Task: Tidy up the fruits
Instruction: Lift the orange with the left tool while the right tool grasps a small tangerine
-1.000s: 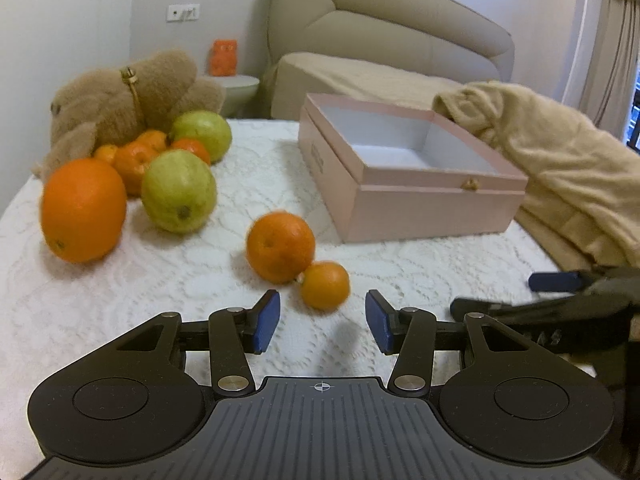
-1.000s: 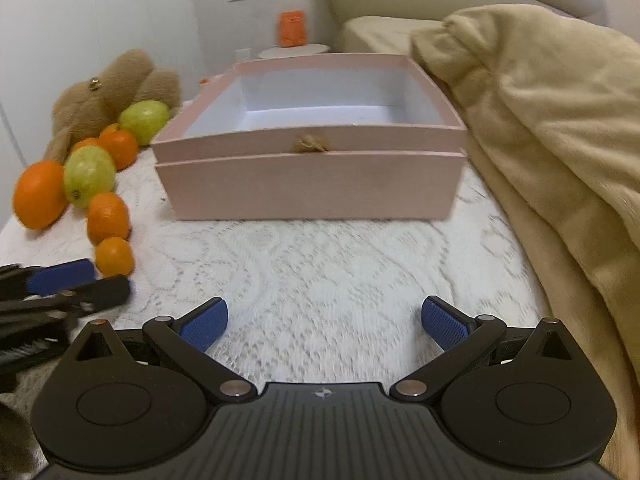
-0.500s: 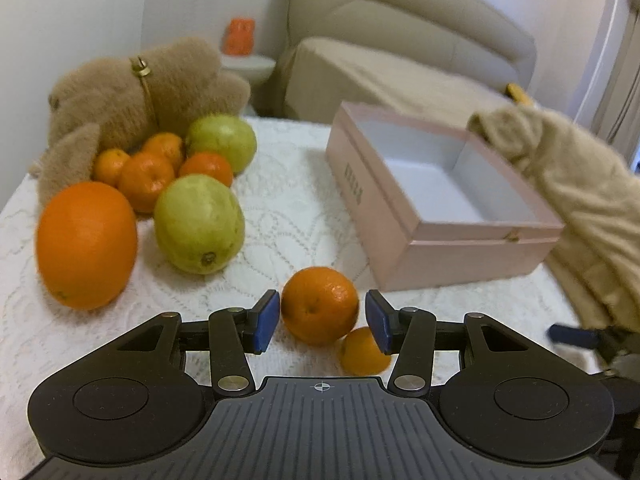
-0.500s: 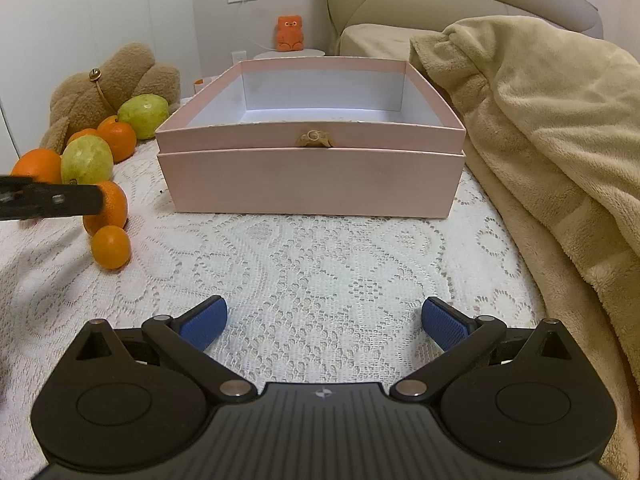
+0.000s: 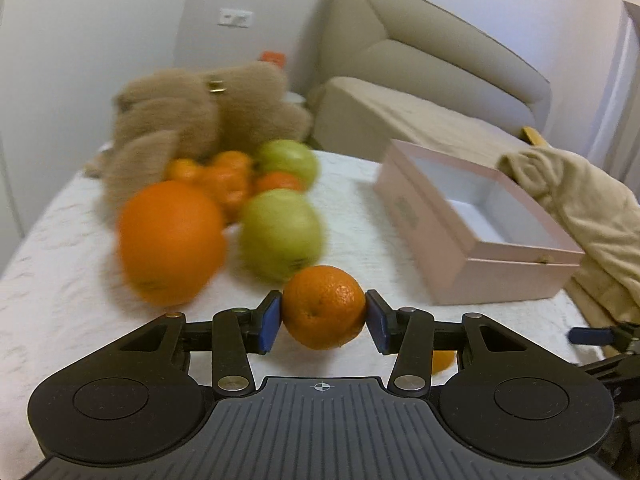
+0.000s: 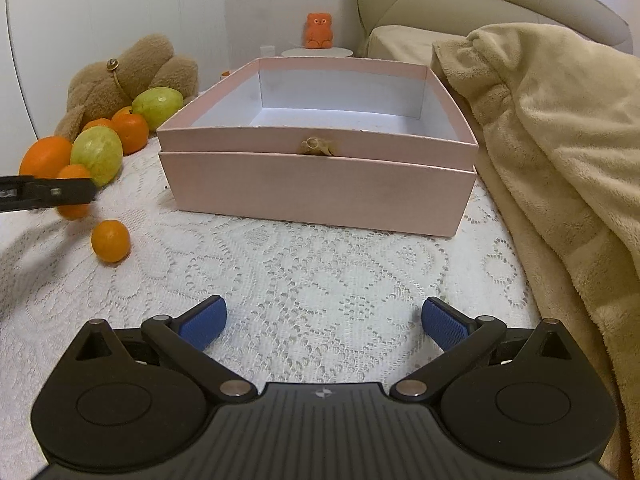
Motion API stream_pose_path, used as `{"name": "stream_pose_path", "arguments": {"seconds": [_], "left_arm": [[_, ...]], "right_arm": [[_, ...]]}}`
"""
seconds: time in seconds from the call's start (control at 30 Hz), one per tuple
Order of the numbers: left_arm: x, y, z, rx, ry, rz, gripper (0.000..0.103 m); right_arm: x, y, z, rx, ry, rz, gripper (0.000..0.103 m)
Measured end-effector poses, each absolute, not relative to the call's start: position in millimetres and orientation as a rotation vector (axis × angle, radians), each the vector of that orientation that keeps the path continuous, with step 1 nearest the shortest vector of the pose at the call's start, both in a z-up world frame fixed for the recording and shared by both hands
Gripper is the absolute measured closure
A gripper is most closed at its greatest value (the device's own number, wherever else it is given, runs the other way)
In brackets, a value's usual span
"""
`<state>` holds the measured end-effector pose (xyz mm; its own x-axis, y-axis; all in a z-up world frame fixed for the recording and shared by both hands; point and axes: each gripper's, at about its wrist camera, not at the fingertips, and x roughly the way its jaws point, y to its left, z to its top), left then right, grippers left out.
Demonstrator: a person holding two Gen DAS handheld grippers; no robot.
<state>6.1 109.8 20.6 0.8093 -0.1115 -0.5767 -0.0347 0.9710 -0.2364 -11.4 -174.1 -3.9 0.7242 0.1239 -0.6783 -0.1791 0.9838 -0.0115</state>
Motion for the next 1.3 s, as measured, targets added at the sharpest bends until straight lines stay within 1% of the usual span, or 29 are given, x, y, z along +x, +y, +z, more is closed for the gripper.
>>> {"name": "stream_pose_path", "arguments": {"seconds": [0.2,0.27,0.33,0.4,0.47,0.5,0.57,0.6,0.67,0.7,0.77,0.8,0.83,0.87,1.0,1.07,1.13,1.3], "left_arm": [[-12.7,133.8,25.9,-0.275,0.665,0.02,0.053],[-16.9,136.3,27.4,-0.281,0.669,0.031,0.053],[-19.1,137.6,27.7,-0.285,0.678,0.041,0.053],[-19.2,138.4,26.9,-0.286,0.689,0.043,0.053],[-20.9,136.9,25.2,-0.283,0.7,0.039,0.053],[-21.1,136.1,24.0,-0.282,0.705,0.035,0.053],[-22.7,134.0,22.3,-0.276,0.713,0.028,0.053],[-23.0,132.9,21.6,-0.272,0.717,0.024,0.053],[-24.1,130.9,20.5,-0.266,0.722,0.018,0.053],[-24.4,129.8,20.4,-0.262,0.722,0.017,0.053],[-24.8,128.3,21.1,-0.256,0.723,0.016,0.053],[-24.8,127.8,21.6,-0.255,0.724,0.013,0.053],[-24.6,127.1,22.1,-0.253,0.725,0.011,0.053],[-24.4,125.9,22.6,-0.249,0.725,0.012,0.053],[-20.8,118.3,28.9,-0.226,0.718,0.002,0.053],[-14.2,114.9,43.4,-0.215,0.695,-0.015,0.053],[-3.5,109.0,71.2,-0.195,0.634,-0.039,0.053],[36.3,75.0,145.6,-0.117,0.467,-0.153,0.053]], "right_arm": [[-10.5,-165.1,1.1,-0.092,0.771,0.177,0.0],[-14.5,-152.4,10.1,-0.094,0.756,0.213,0.01],[-21.6,-135.2,19.9,-0.113,0.71,0.277,0.01],[-29.0,-112.6,28.6,-0.155,0.662,0.352,0.015],[-31.6,-89.8,33.2,-0.201,0.637,0.425,0.023],[-30.9,-81.5,33.8,-0.219,0.633,0.449,0.025],[-24.8,-65.5,30.7,-0.258,0.637,0.489,0.036],[-19.5,-60.4,28.5,-0.271,0.65,0.491,0.04],[-7.6,-50.8,21.0,-0.291,0.691,0.485,0.051],[-3.6,-46.6,17.4,-0.297,0.707,0.481,0.053],[2.8,-44.1,11.5,-0.299,0.735,0.481,0.065],[1.5,-44.5,12.0,-0.292,0.73,0.489,0.067],[-2.5,-43.6,12.5,-0.295,0.723,0.495,0.073],[-5.6,-43.0,14.0,-0.302,0.712,0.498,0.074],[-15.3,-48.2,25.9,-0.289,0.664,0.521,0.074],[-14.7,-54.1,39.3,-0.249,0.648,0.537,0.075],[-8.8,-62.5,62.6,-0.211,0.618,0.546,0.075],[24.2,-104.8,154.0,-0.108,0.458,0.414,0.075]]}}
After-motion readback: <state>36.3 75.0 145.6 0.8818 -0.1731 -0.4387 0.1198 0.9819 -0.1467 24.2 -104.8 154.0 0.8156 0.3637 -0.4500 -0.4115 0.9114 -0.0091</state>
